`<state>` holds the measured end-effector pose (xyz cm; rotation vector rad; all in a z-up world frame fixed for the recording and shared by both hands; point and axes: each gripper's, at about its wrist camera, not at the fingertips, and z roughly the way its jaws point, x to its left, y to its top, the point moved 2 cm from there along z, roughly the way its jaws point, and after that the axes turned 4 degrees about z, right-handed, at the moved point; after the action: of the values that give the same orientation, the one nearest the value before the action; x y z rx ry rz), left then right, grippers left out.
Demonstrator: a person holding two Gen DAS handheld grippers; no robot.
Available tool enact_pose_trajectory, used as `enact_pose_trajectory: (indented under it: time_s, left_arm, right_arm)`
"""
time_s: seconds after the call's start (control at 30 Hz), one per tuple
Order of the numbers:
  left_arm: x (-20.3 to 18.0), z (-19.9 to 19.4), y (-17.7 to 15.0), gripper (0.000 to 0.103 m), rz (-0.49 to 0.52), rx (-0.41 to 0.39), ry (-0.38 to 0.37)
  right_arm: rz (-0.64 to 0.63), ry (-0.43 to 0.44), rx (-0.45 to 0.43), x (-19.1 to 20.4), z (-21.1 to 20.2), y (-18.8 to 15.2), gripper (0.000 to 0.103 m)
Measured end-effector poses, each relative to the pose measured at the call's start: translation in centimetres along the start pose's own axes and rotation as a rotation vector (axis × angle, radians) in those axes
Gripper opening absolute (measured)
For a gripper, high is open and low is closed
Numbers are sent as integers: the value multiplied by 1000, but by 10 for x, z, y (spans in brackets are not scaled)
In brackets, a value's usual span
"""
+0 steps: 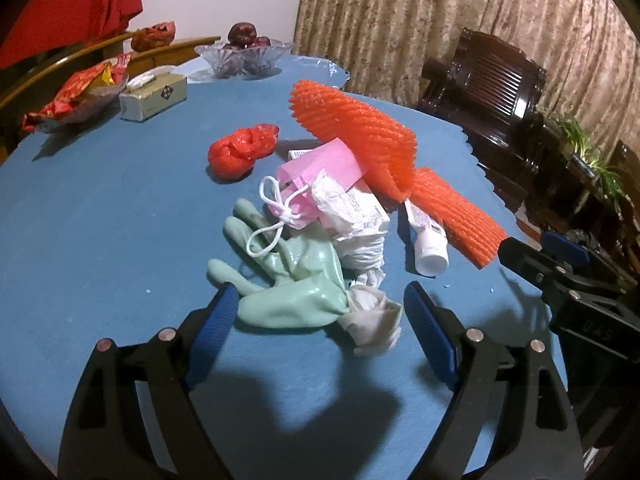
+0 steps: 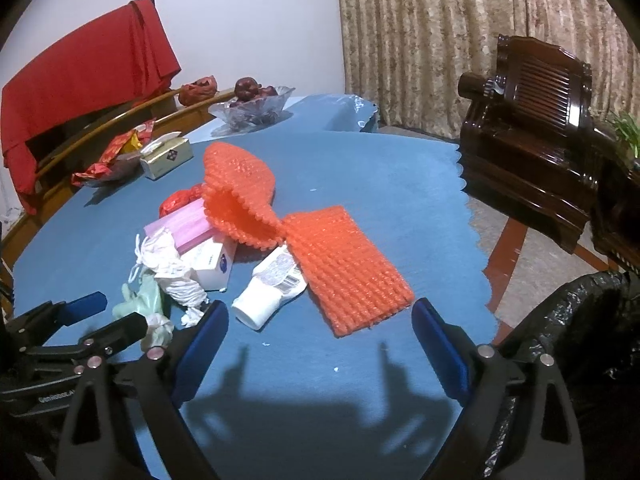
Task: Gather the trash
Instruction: 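Return both grippers to the table and approach the mint-green rubber glove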
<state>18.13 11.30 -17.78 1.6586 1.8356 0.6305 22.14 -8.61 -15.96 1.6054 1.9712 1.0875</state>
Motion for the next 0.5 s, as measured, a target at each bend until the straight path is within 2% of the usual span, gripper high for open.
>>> enact_pose_trajectory:
  time_s: [0.37, 0.43, 0.5]
  left_arm:
    - [-13, 24, -4, 86, 32, 35, 92]
    - [-12, 24, -8, 85, 42, 34, 113]
    - [-8, 23, -9, 79, 38, 34, 122]
  right_arm:
    - [5, 0, 0, -4, 0, -1, 91]
    - [7, 0, 3, -5, 1, -2, 91]
    - [9, 0, 6, -5, 1, -3, 91]
